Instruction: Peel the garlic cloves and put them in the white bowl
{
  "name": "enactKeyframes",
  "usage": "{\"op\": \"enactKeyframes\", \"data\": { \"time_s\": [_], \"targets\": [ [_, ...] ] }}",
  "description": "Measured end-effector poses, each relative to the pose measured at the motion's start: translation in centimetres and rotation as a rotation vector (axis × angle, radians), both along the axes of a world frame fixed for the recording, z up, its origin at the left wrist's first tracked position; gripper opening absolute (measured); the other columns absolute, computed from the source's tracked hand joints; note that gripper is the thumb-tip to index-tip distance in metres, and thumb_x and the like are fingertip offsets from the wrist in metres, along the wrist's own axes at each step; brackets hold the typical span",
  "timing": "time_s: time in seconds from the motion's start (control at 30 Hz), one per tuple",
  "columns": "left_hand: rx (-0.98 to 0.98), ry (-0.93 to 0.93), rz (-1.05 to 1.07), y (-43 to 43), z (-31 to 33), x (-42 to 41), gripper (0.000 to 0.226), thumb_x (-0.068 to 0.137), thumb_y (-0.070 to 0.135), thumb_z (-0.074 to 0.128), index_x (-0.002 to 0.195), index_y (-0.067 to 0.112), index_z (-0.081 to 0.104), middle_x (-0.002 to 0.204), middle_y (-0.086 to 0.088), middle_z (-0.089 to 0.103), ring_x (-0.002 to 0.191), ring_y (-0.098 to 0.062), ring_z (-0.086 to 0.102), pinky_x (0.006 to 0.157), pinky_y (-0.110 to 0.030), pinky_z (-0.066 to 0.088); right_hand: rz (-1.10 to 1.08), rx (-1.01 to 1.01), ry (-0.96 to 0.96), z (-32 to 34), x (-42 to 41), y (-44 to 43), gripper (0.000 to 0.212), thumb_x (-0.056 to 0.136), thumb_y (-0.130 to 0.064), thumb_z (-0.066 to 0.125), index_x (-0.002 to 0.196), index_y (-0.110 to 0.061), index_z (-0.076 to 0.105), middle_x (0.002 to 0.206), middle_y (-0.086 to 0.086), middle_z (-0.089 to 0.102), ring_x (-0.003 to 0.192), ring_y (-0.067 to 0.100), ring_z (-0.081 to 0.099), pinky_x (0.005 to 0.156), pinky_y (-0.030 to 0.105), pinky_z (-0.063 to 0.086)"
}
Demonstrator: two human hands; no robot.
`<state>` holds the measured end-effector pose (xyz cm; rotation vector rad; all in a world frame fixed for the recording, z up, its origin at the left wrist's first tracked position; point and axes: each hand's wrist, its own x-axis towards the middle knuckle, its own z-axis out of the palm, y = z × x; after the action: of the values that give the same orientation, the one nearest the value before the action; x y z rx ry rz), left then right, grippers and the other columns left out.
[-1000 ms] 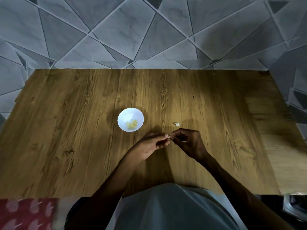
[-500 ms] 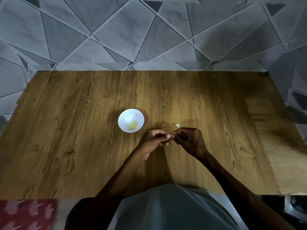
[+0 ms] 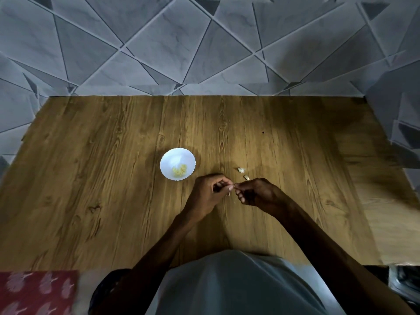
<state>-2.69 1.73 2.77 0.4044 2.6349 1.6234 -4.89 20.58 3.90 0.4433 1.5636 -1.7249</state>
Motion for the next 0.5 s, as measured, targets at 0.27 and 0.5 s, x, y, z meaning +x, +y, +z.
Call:
{"op": "enactKeyframes", "data": {
  "time_s": [0.27, 0.5],
  "targets": [
    [-0.055, -0.021, -0.004, -0.12, -0.25, -0.17, 0.009, 0.086, 0.014, 0.071, 0.094, 0.014, 0.074, 0.086, 0.007, 0.074, 0.082, -0.002, 0.067, 0.075, -0.02, 0.054, 0.012, 0.059, 0.011, 0.28, 0.1, -0.07, 0.02, 0.09, -0.015, 0.066, 0.099, 0.003, 0.072, 0.077, 0.007, 0.066, 0.067, 0.014, 0.061, 0.063, 0.025, 0.051],
    [-0.114, -0.011, -0.064, -0.22, -0.03, -0.55, 0.004, 0.086, 0.012, 0.069, 0.088, 0.015, 0.068, 0.079, 0.01, 0.068, 0.074, -0.004, 0.063, 0.067, -0.016, 0.049, 0.003, 0.064, 0.006, 0.5, -0.01, -0.42, 0.015, 0.09, -0.014, 0.068, 0.088, -0.001, 0.073, 0.075, 0.008, 0.066, 0.065, 0.014, 0.06, 0.061, 0.024, 0.051]
  ]
}}
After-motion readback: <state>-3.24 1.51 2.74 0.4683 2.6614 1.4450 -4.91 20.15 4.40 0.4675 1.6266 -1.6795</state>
